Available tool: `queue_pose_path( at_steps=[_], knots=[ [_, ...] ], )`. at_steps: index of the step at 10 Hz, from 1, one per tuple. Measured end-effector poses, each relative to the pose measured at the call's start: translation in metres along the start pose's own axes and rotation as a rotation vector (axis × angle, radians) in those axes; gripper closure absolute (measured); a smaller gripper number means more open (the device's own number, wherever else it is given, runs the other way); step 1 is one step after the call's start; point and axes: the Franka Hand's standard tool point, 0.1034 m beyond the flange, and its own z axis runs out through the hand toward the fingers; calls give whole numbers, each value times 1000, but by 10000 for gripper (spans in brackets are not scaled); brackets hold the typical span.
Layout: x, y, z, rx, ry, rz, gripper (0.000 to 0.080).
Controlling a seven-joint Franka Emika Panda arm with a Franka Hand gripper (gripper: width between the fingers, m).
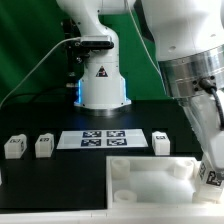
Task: Assemble one leg
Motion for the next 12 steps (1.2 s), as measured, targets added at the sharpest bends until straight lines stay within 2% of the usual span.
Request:
queue_pose_path(
  at_steps=[1, 2, 3, 4, 5, 7, 8, 12],
  knots=[
    [0, 0, 0, -1, 0, 0, 502],
    [0, 1, 1, -2, 0, -2, 324],
    [1, 3, 1, -14, -1, -68, 324],
    [4, 9, 2, -55, -6, -139, 181],
    [9, 14, 3, -89, -5, -267, 181],
    [22, 18, 2, -130, -2, -571, 156],
    [23, 18, 1, -146, 11, -697, 151],
    [25, 18, 2, -154, -15, -1079, 151]
  ],
)
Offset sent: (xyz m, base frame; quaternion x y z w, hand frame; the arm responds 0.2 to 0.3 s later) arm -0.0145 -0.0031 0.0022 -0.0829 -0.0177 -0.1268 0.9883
